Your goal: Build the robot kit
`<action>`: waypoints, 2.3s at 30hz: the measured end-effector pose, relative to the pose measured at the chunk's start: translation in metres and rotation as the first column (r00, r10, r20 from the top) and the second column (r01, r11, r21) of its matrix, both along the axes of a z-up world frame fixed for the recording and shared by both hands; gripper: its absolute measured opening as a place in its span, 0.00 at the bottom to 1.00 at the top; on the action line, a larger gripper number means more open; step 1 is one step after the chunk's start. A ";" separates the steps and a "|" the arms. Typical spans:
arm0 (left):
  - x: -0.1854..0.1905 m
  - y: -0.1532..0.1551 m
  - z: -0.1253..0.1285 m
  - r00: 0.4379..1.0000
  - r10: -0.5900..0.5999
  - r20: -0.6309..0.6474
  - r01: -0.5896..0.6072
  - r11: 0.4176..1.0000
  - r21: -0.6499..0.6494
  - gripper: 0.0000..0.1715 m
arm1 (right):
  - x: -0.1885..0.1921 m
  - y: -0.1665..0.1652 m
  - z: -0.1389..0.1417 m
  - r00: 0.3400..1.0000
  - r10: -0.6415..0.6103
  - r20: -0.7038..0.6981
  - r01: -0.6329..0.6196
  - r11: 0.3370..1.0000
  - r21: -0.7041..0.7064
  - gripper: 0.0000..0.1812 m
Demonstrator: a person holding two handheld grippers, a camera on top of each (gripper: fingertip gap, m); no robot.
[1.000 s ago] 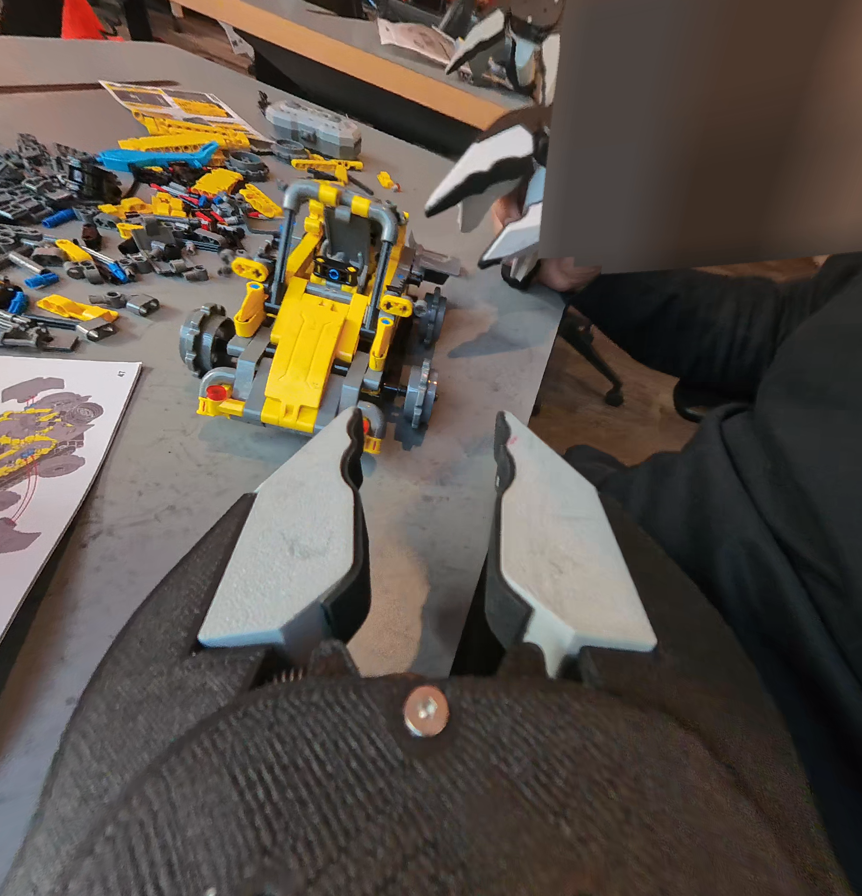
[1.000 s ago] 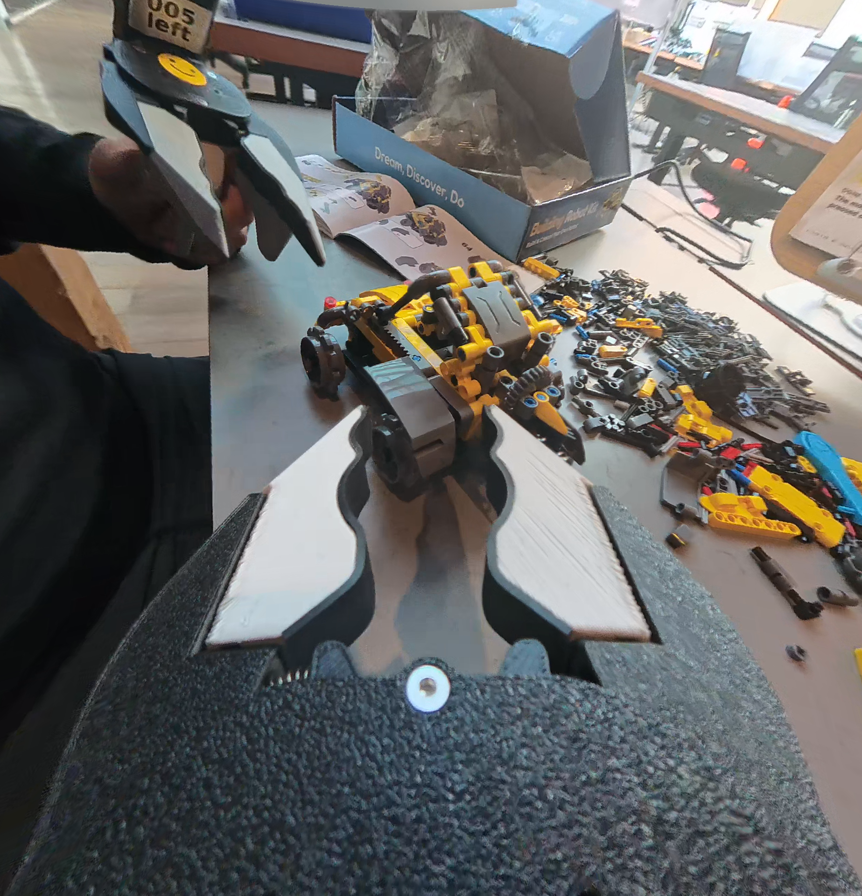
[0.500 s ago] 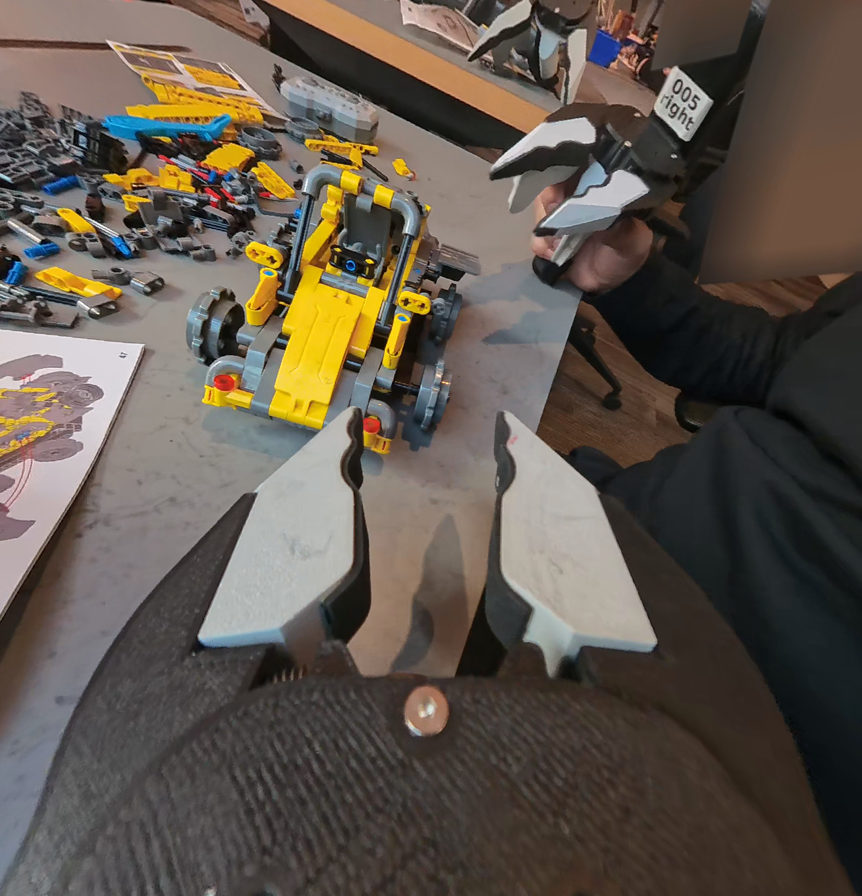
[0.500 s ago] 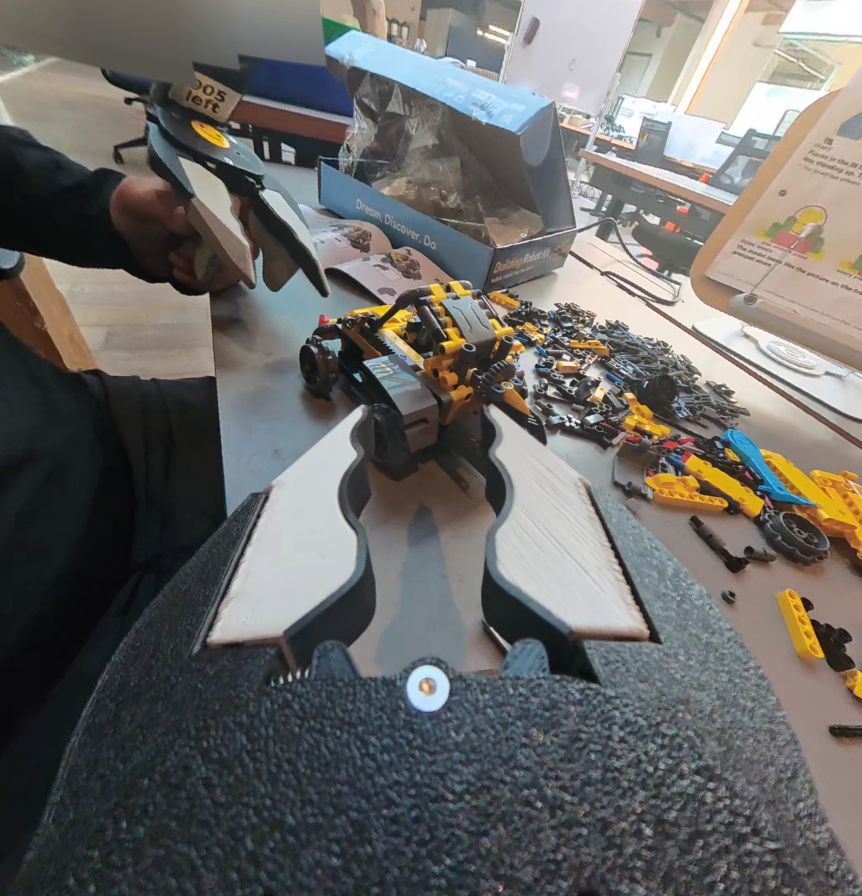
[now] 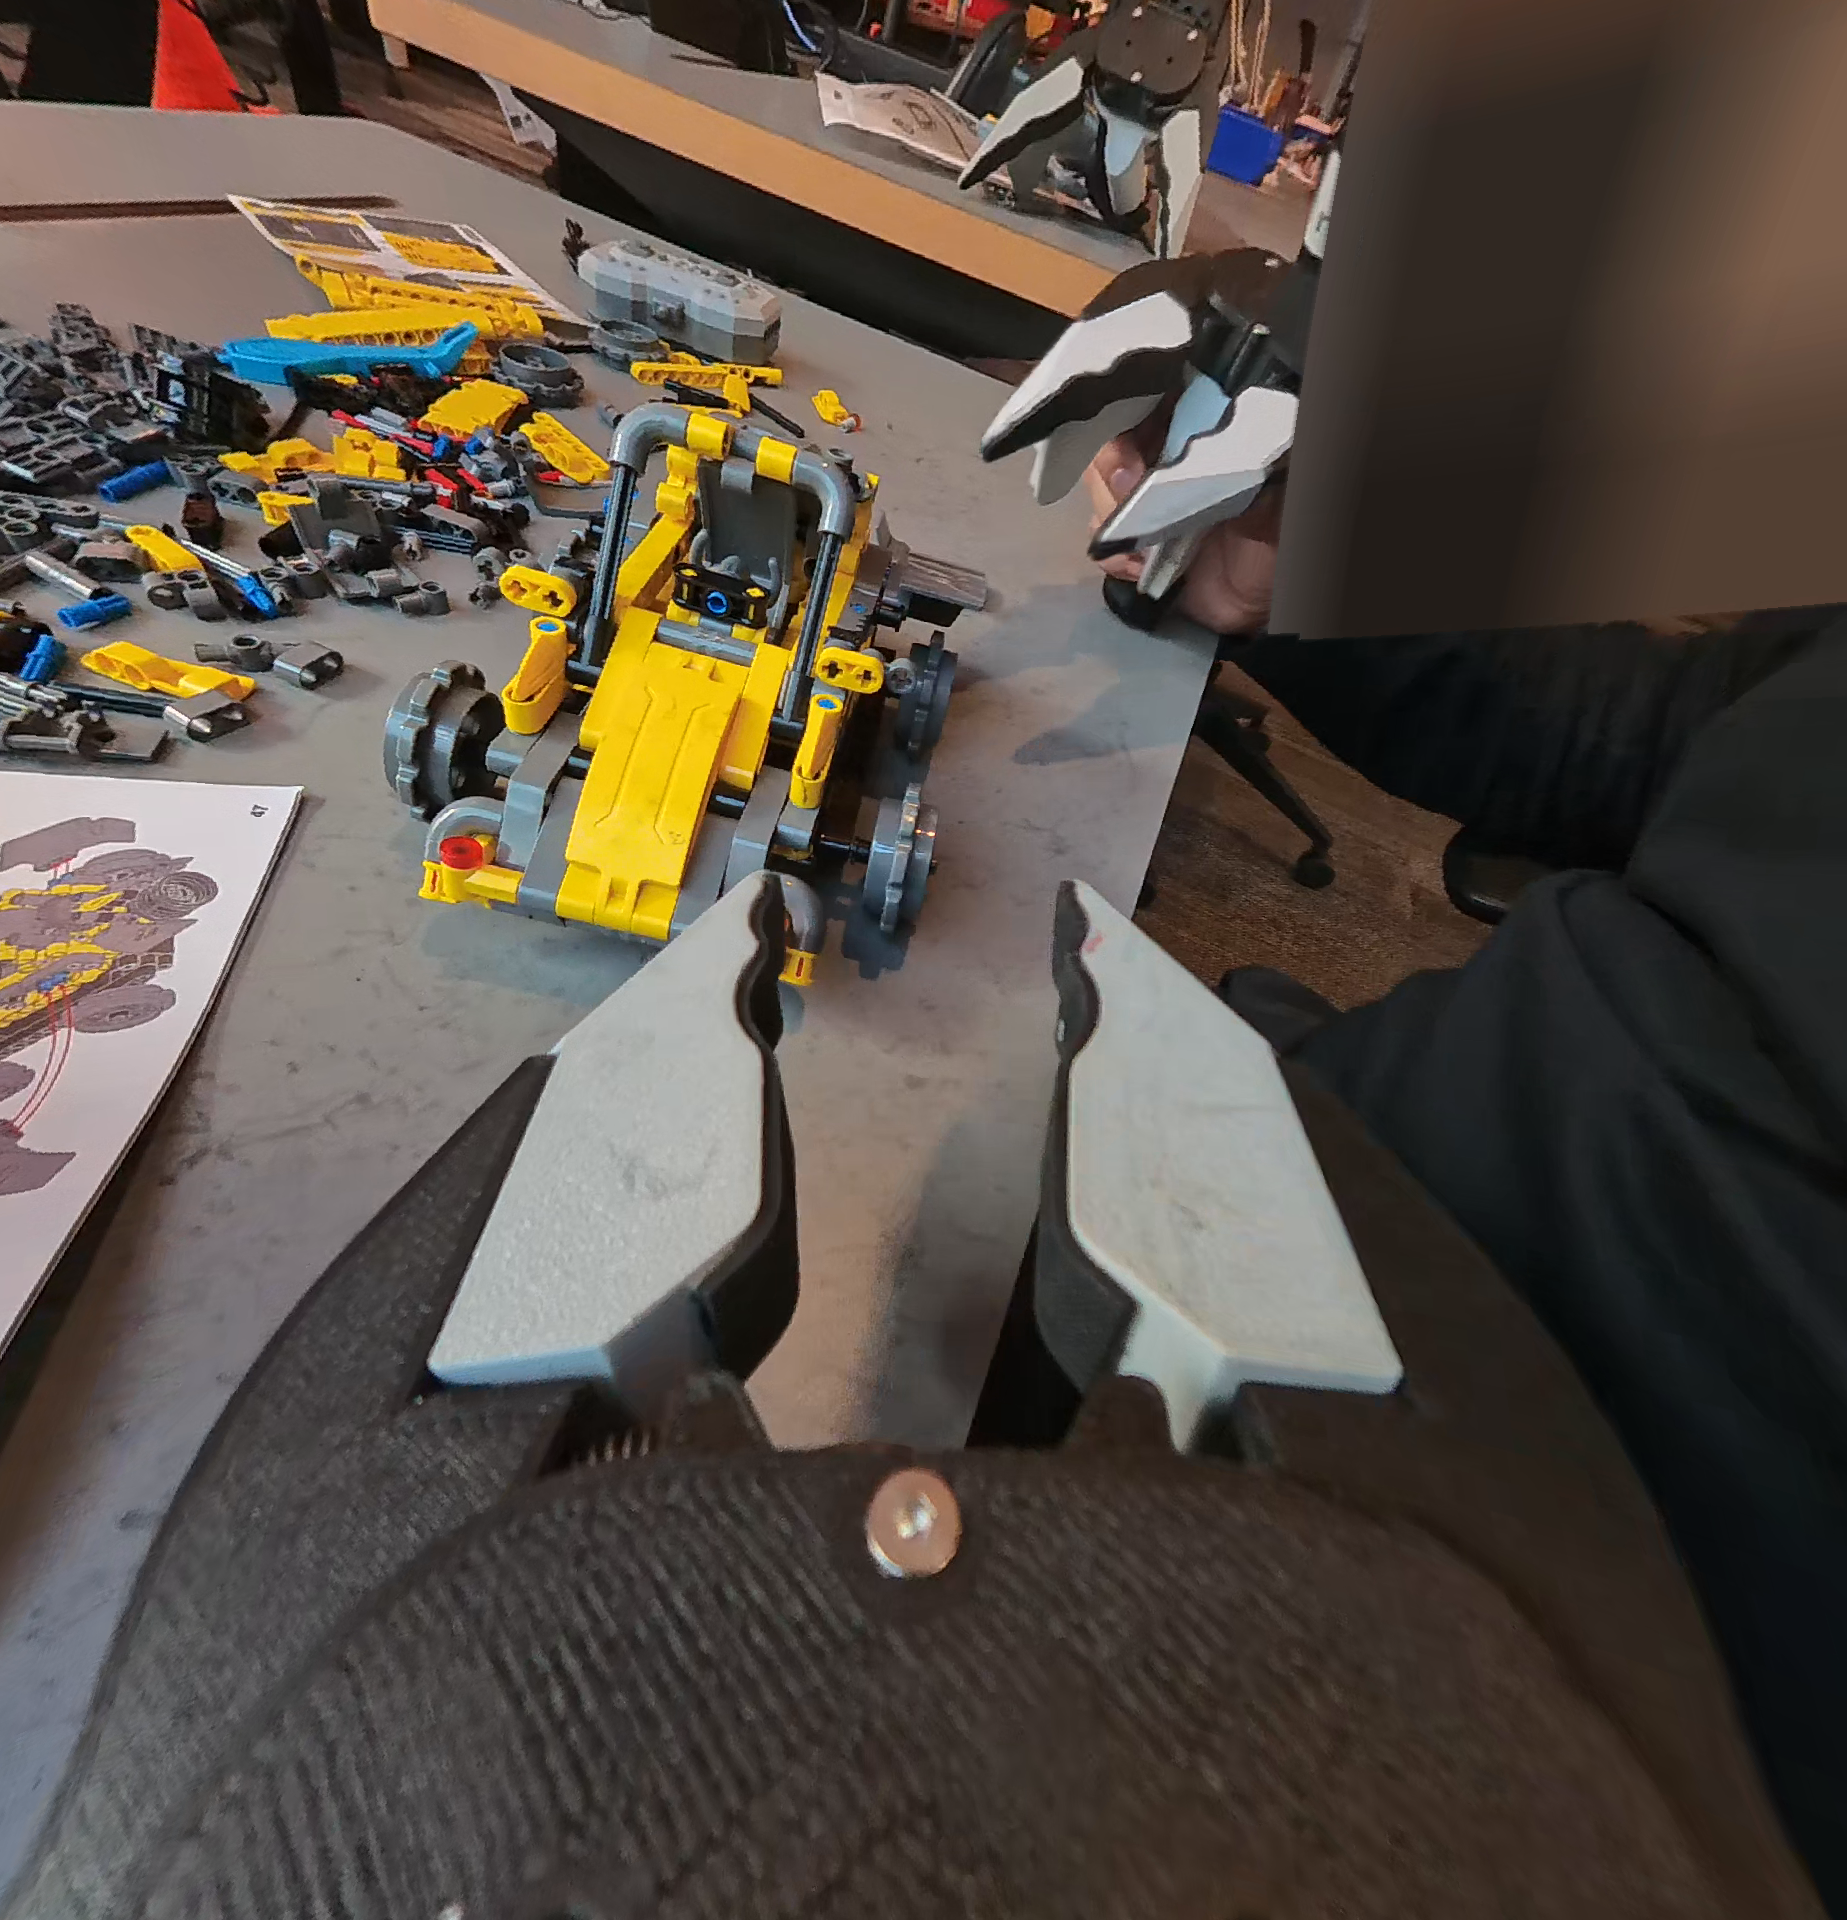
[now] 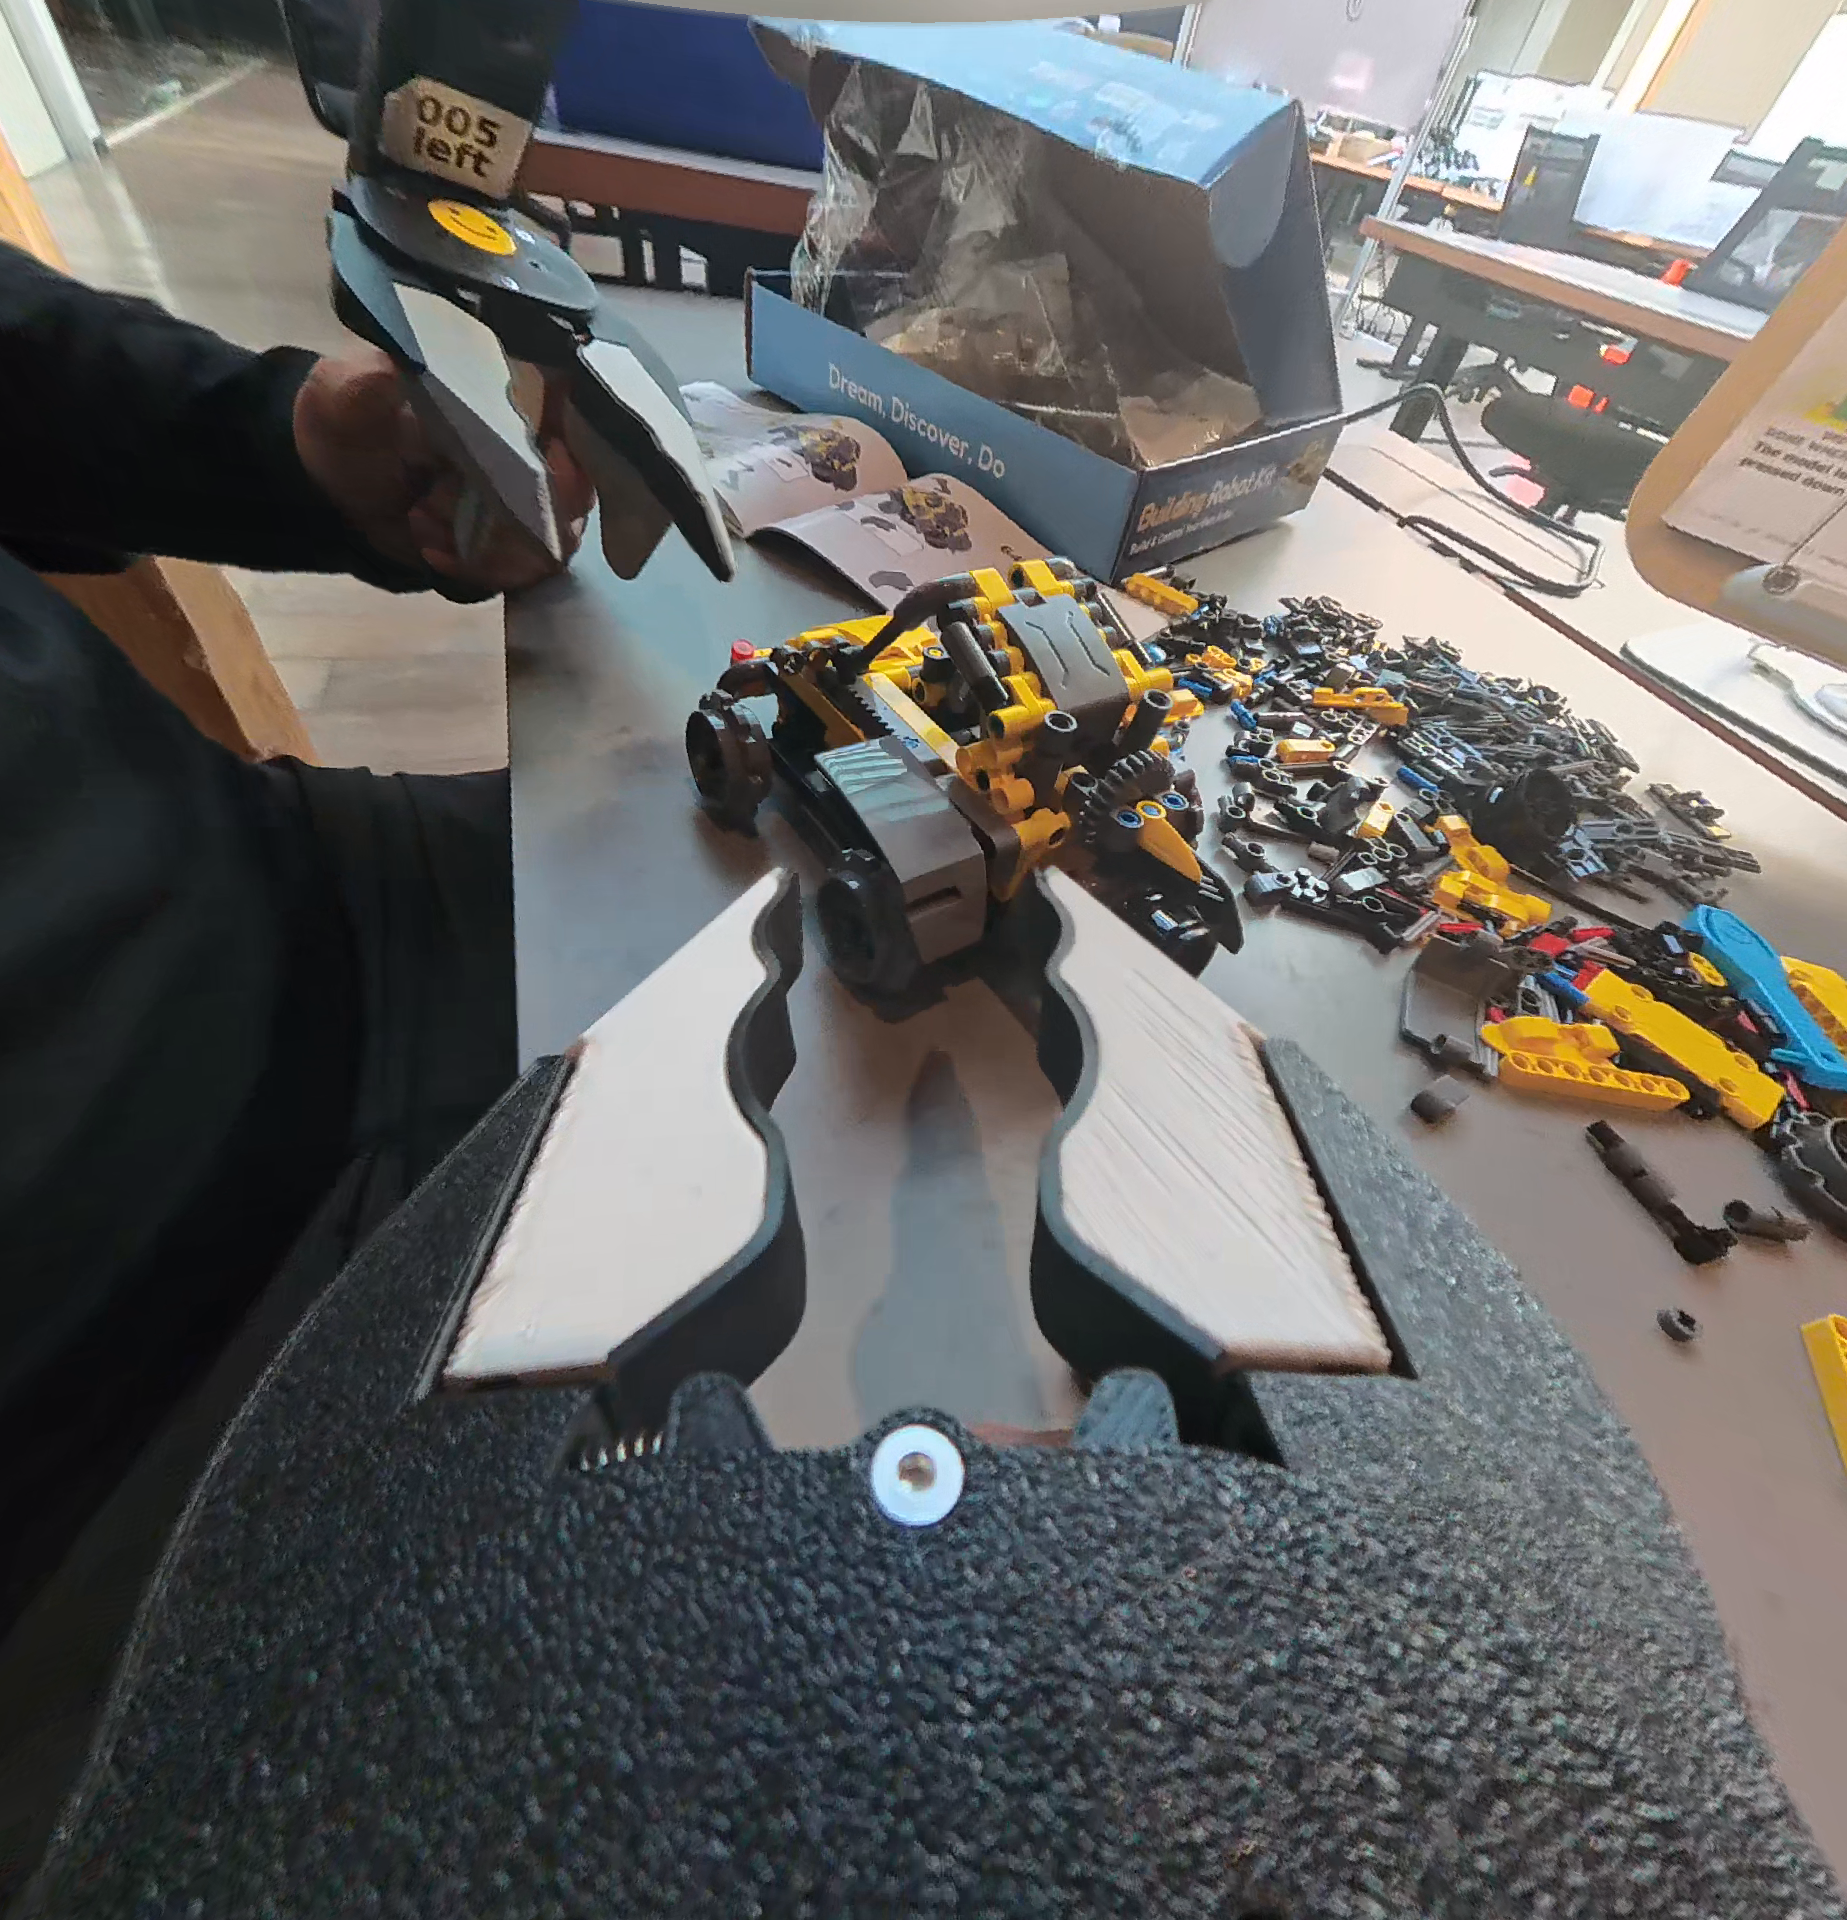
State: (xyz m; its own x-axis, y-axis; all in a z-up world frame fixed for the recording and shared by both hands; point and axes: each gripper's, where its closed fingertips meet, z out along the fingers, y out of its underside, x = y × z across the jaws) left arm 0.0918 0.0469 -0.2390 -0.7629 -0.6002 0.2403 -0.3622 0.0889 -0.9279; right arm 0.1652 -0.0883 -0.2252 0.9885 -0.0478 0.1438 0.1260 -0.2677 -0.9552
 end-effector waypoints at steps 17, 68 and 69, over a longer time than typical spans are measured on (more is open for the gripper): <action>-0.004 0.002 0.008 1.000 -0.023 0.014 0.024 0.998 -0.066 0.30 | -0.034 0.032 -0.030 0.995 0.097 -0.025 -0.100 0.974 -0.203 0.15; -0.023 -0.003 -0.008 0.989 0.138 0.045 -0.146 0.935 0.322 0.26 | -0.062 0.053 -0.037 0.982 0.046 -0.181 -0.090 0.966 -0.243 0.39; -0.023 -0.007 -0.006 0.990 0.130 0.051 -0.140 0.937 0.320 0.19 | -0.066 0.055 -0.037 0.982 0.053 -0.179 -0.096 0.965 -0.246 0.40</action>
